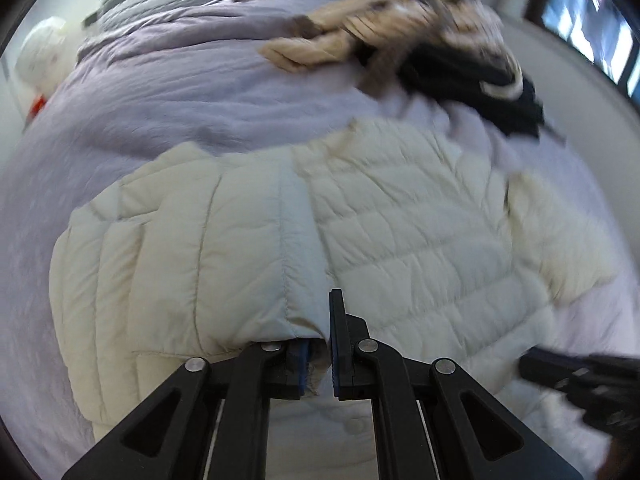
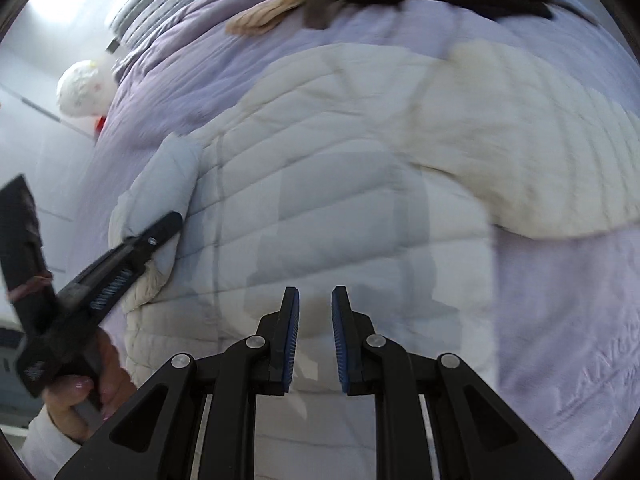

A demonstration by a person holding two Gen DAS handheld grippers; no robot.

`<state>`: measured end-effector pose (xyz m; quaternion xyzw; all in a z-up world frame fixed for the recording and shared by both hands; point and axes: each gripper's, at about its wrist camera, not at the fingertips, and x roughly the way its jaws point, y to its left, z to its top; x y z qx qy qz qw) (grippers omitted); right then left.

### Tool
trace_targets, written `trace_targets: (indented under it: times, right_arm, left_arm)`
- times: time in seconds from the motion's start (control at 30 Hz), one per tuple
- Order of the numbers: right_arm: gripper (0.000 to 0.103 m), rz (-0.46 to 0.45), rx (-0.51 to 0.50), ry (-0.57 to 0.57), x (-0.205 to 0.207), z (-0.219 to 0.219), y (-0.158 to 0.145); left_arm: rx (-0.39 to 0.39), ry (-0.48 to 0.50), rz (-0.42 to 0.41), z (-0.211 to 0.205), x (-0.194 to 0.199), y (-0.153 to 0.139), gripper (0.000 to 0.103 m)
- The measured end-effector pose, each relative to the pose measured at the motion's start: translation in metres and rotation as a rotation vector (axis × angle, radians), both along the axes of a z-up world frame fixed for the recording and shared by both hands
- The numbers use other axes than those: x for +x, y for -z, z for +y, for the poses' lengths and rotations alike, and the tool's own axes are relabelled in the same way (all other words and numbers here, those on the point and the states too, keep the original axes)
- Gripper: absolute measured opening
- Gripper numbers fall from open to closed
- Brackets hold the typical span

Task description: Fold large clothes

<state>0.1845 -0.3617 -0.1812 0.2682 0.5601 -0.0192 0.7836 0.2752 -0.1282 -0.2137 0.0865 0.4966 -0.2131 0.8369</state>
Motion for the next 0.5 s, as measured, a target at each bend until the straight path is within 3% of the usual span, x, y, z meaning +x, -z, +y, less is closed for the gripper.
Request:
trace_targets:
  times: [0.17, 0.37, 0.4, 0.43, 0.5]
  right_arm:
    - [0.018, -0.008, 0.007, 0.050, -0.017, -0.029, 0.001]
    - [0.018, -0.010, 0.010, 0.083, -0.031, -0.049, -0.001]
    - [0.018, -0.011, 0.009, 0.085, -0.033, -0.051, -0.002]
    - [0.019, -0.013, 0.011, 0.088, -0.033, -0.054, -0.002]
    - [0.019, -0.015, 0.025, 0.099, -0.034, -0.057, -0.003]
  left_arm:
    - [0.124, 0.064, -0.037, -0.032, -0.017, 0.012, 0.008]
    - [0.243, 0.112, -0.108, -0.042, -0.036, 0.007, 0.009]
    - [0.246, 0.117, -0.123, -0.041, -0.039, 0.005, 0.026]
    - [0.237, 0.121, -0.131, -0.040, -0.043, 0.001, 0.067]
    - [0.229, 0.104, -0.173, -0.036, -0.049, -0.007, 0.102]
